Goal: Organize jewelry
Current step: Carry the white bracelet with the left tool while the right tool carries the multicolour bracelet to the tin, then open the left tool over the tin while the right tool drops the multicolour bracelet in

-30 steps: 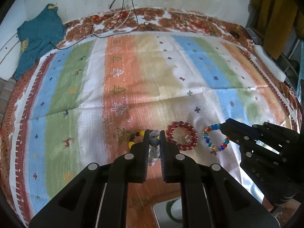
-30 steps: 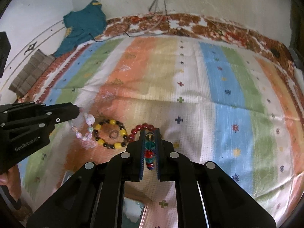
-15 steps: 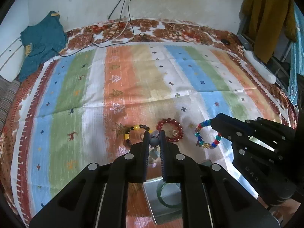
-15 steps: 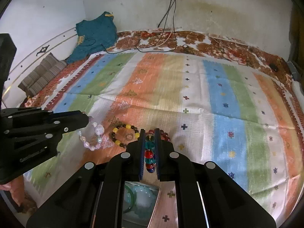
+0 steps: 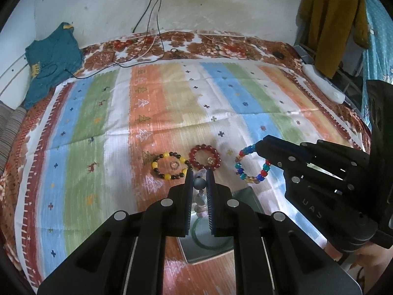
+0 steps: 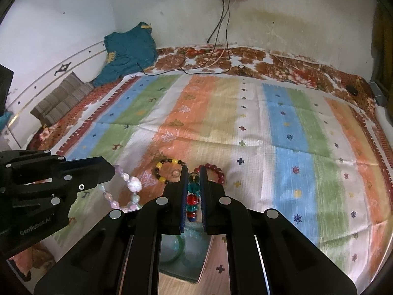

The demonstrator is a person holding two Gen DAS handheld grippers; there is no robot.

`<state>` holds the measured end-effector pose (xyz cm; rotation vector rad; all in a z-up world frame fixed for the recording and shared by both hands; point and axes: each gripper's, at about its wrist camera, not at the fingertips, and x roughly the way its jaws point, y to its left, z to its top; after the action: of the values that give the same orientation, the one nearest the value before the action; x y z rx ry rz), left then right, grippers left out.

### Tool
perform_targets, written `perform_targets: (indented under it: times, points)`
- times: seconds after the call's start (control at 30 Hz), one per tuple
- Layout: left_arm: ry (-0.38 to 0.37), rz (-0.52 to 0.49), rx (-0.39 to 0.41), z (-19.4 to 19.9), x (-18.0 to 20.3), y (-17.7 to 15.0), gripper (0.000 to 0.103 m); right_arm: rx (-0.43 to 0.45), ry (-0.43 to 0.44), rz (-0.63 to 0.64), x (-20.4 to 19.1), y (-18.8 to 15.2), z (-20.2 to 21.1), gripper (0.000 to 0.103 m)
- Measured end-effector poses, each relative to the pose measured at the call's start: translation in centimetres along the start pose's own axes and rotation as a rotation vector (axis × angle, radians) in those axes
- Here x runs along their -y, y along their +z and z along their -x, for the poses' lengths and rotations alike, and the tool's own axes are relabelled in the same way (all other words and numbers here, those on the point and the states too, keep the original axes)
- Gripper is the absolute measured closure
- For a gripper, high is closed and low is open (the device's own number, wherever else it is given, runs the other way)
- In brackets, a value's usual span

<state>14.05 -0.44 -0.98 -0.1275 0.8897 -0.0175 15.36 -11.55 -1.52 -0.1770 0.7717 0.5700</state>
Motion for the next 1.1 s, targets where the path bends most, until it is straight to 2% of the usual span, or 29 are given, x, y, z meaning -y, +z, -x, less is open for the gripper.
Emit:
perform_targets:
  times: [0.83, 1.0, 1.07, 1.1]
  points:
    - [-0.028, 0.003, 0.029, 3.1, 0.6, -3.1, 0.093, 0.006, 0.017, 0.019, -1.5, -3.0, 3.2, 0.093]
    - [0.005, 0.017, 0.023, 2.9, 0.3, -3.0, 0.091, -0.009, -0.027, -0.002, -1.1, -3.0, 2.9, 0.092]
    - [0.020, 0.028, 0.022, 2.8, -0.1, -2.9, 0.085, -0.021, -0.047, -0.013, -0.7, -3.0, 2.7, 0.088]
    - [0.027, 0.031, 0.023, 2.9, -0.2, -2.9, 0.084, -0.028, -0.050, -0.021, -0.5, -3.0, 2.6, 0.079]
